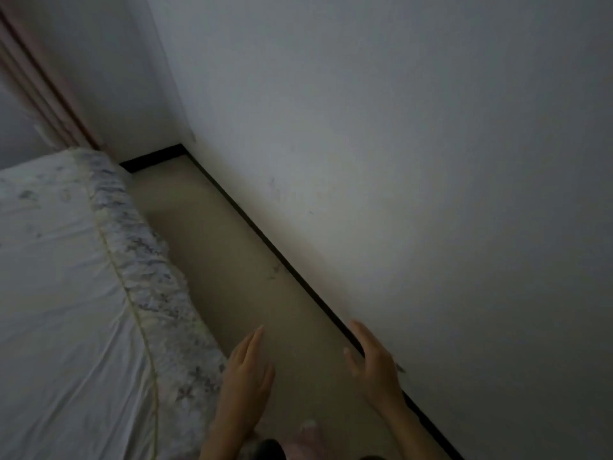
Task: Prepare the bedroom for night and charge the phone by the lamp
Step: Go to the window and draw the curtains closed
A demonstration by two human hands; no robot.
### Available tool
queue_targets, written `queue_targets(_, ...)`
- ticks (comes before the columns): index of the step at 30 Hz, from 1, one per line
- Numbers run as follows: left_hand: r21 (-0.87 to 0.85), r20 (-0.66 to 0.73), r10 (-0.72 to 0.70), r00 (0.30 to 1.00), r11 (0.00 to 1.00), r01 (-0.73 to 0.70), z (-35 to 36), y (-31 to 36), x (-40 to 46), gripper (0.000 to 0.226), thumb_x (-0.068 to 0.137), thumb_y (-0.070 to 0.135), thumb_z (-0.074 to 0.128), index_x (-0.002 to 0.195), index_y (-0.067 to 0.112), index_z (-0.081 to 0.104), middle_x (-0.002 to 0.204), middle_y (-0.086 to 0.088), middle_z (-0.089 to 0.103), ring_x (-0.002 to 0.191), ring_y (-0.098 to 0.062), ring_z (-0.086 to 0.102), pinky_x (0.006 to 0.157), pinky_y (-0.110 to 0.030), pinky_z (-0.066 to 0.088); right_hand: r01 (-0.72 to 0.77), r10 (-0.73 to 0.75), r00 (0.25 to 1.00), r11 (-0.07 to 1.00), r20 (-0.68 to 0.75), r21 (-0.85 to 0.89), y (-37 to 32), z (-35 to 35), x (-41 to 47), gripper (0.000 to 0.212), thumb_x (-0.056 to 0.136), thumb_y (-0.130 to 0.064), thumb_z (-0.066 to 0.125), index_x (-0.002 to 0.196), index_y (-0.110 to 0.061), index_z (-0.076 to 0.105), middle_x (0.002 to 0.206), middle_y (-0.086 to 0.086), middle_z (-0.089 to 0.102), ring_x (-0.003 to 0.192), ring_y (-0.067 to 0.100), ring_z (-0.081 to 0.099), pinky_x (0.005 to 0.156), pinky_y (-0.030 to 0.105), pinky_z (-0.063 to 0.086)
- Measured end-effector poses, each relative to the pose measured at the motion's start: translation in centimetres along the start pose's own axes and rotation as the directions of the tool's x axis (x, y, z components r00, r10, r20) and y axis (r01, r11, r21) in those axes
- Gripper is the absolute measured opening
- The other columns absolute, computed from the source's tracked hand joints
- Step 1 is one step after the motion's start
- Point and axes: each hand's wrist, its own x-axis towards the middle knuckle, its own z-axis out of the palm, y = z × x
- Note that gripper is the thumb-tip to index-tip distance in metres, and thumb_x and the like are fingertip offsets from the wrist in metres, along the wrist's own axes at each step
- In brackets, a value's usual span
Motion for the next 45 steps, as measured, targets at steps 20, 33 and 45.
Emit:
queue_targets(20,-0.117,-0.333,-0.315,0.889,0.949,0.292,-4.8,-6.4,34.7,0.068,0.072,0.045,0.041,0.133,0.016,0.039,0.126,0.002,0.043,0.116,-0.009,0.04,0.099,-0.005,0.02,0.349,-0.326,0.842,0.937,0.43,0.026,-8.1,10.5,44.9,0.057,0.08,-0.034,0.046,0.134,-0.017,0.04,0.139,0.005,0.045,0.127,0.016,0.042,0.102,0.013,0.022)
queue_targets(33,-0.15,-0.418,-0.444,0.793,0.894,0.422,-14.1,-17.5,53.9,0.063,0.077,0.043,0.042,0.128,0.006,0.048,0.124,-0.015,0.056,0.111,-0.011,0.041,0.098,-0.003,0.021,0.431,-0.437,0.727,0.891,0.529,0.144,-18.1,25.6,65.7,0.062,0.079,-0.046,0.042,0.133,-0.017,0.042,0.139,0.006,0.045,0.122,0.008,0.04,0.1,0.009,0.022)
queue_targets(45,-0.08,-0.336,-0.501,0.798,0.859,0.506,-28.4,-29.6,72.6,0.063,0.08,0.047,0.042,0.133,0.012,0.043,0.131,-0.01,0.051,0.12,-0.023,0.047,0.101,-0.025,0.031,0.4,-0.4,0.785,0.91,0.473,0.106,-31.6,37.8,84.7,0.053,0.081,-0.027,0.049,0.131,-0.01,0.045,0.136,0.009,0.048,0.119,0.008,0.038,0.1,0.011,0.023)
